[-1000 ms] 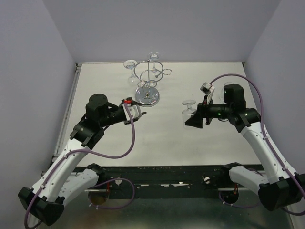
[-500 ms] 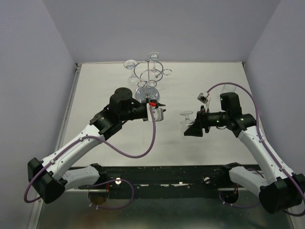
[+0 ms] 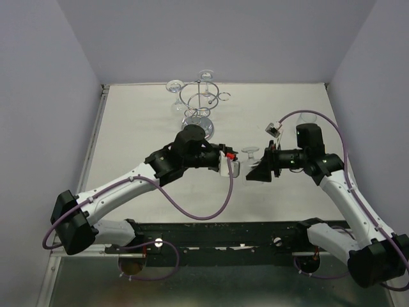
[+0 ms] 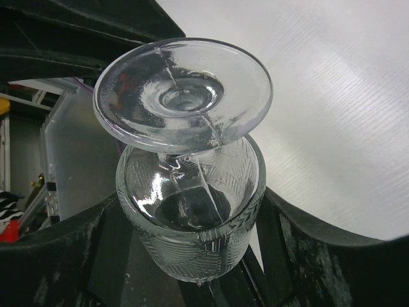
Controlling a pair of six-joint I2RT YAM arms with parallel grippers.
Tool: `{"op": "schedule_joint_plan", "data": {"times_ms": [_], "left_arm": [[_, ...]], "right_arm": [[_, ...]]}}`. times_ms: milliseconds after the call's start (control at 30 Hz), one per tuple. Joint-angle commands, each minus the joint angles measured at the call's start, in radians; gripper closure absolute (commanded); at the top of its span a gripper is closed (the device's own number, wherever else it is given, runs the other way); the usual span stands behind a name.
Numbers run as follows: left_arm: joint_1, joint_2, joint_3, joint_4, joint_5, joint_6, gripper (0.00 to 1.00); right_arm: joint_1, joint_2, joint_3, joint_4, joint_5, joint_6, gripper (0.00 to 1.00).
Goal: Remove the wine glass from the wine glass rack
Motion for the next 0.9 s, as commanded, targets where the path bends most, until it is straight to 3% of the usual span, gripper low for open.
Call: {"op": "schedule_joint_plan", "data": {"times_ms": [0, 367, 867], "left_arm": [[-0.024, 0.021, 0.034, 0.073, -0.043, 0.026, 0.66], [-0.047, 0.045, 0.011, 0.154, -0.097, 0.000, 0.64], [-0.088, 0.060, 0.006, 0.137, -0.095, 0.043, 0.64]], "right_arm": [[0.006, -0.046, -0.016, 0.043, -0.041, 0.011, 0.99], [0.005, -0.077, -0.052, 0.038, -0.027, 0.005, 0.99], [0.006, -0.086, -0.049, 0.045, -0.004, 0.013, 0.99]]}}
